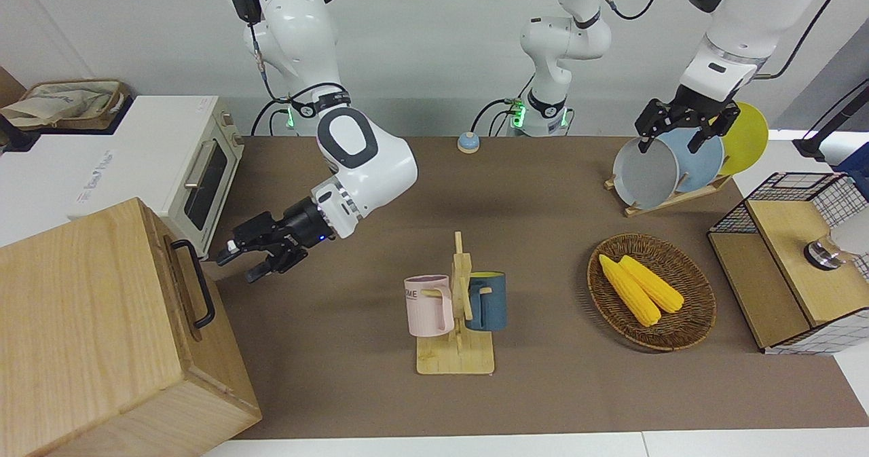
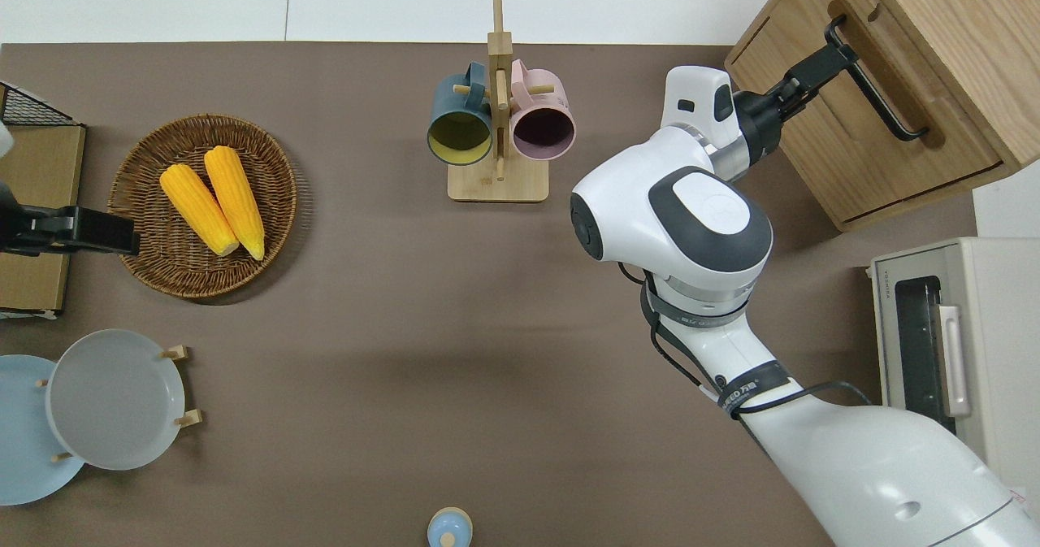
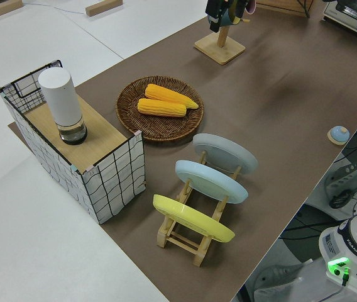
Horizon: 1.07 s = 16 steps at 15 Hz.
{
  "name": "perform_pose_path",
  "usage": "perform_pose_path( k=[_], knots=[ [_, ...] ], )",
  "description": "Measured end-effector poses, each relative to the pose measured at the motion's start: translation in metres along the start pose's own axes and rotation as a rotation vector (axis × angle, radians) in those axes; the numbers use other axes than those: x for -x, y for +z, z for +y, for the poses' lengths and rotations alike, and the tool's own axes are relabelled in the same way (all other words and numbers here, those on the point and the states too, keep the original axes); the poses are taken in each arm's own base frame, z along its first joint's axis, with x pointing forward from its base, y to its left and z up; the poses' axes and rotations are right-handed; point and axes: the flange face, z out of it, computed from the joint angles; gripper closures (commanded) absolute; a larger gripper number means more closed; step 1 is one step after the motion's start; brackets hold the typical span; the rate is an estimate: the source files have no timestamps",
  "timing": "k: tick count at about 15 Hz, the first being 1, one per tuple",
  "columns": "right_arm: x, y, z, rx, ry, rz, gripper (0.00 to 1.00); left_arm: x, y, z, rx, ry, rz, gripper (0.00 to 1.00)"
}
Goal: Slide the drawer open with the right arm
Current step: 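Move the right gripper up to the black drawer handle, then close the right gripper on the black drawer handle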
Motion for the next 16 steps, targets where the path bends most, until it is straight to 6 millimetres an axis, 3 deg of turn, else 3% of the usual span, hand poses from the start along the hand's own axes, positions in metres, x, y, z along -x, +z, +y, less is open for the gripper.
perform_pose_path(
  k=[6, 12, 16],
  knots=[
    [0.005, 0.042, 0.001, 0.059, 0.009, 0.024, 0.015, 0.0, 0.0, 0.0, 0.0, 0.0, 0.0, 0.0],
    [-0.002, 0.053, -0.022, 0.139, -0.017, 0.062, 0.023, 0.0, 0.0, 0.0, 0.0, 0.0, 0.0, 0.0],
    [0.0, 0.064, -0.023, 0.187, -0.042, 0.063, 0.19, 0.0, 0.0, 0.0, 0.0, 0.0, 0.0, 0.0]
  ],
)
